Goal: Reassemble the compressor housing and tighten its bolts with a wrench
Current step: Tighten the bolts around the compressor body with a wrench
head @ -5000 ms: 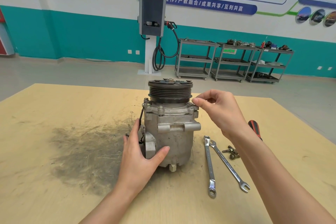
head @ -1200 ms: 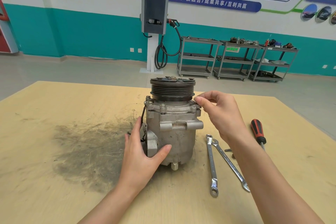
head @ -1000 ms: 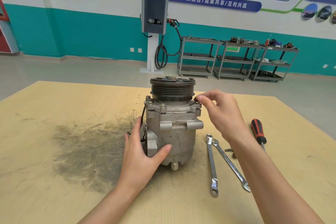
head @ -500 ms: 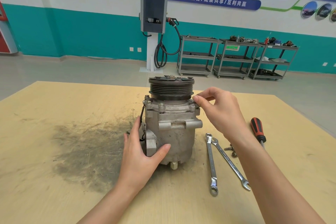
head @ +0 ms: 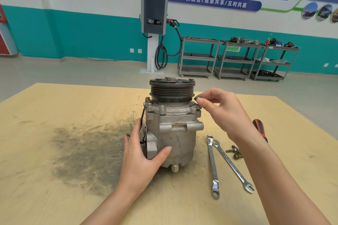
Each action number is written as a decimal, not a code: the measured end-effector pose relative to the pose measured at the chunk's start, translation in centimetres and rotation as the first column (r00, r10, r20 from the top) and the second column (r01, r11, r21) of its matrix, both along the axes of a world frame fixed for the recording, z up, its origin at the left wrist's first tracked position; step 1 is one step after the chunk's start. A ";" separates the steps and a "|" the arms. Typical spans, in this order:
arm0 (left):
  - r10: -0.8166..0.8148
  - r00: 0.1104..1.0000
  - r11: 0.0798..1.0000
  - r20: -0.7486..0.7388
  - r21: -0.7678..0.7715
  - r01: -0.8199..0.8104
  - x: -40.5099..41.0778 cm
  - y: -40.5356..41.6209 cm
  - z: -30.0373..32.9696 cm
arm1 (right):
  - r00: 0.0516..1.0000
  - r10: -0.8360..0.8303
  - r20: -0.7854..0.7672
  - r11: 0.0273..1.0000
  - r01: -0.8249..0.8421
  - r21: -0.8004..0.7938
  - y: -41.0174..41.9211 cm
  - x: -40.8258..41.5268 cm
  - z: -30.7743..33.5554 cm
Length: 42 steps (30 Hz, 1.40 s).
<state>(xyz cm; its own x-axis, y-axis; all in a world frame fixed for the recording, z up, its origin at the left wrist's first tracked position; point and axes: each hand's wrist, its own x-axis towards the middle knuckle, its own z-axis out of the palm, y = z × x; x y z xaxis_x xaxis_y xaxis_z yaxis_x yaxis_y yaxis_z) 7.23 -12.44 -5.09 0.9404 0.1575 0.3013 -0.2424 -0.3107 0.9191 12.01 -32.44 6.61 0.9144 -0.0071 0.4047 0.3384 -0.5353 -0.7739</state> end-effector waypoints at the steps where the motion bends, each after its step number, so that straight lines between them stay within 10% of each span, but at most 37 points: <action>1: 0.000 1.000 1.000 -0.001 0.001 0.000 0.0 0.0 0.0 | 1.000 0.007 0.000 1.000 -0.007 0.005 -0.1 0.0 0.0; 42: -0.016 1.000 1.000 -0.001 0.007 0.016 -0.1 0.0 0.2 | 0.994 0.057 -0.094 0.979 -0.037 0.201 0.0 0.5 -0.3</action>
<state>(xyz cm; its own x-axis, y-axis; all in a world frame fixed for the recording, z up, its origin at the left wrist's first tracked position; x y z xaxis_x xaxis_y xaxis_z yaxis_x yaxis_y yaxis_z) 7.14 -12.42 -4.85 0.9432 0.1406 0.3009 -0.2460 -0.3130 0.9174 12.54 -32.44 6.34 0.9511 -0.0339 0.3069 0.2759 -0.3532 -0.8940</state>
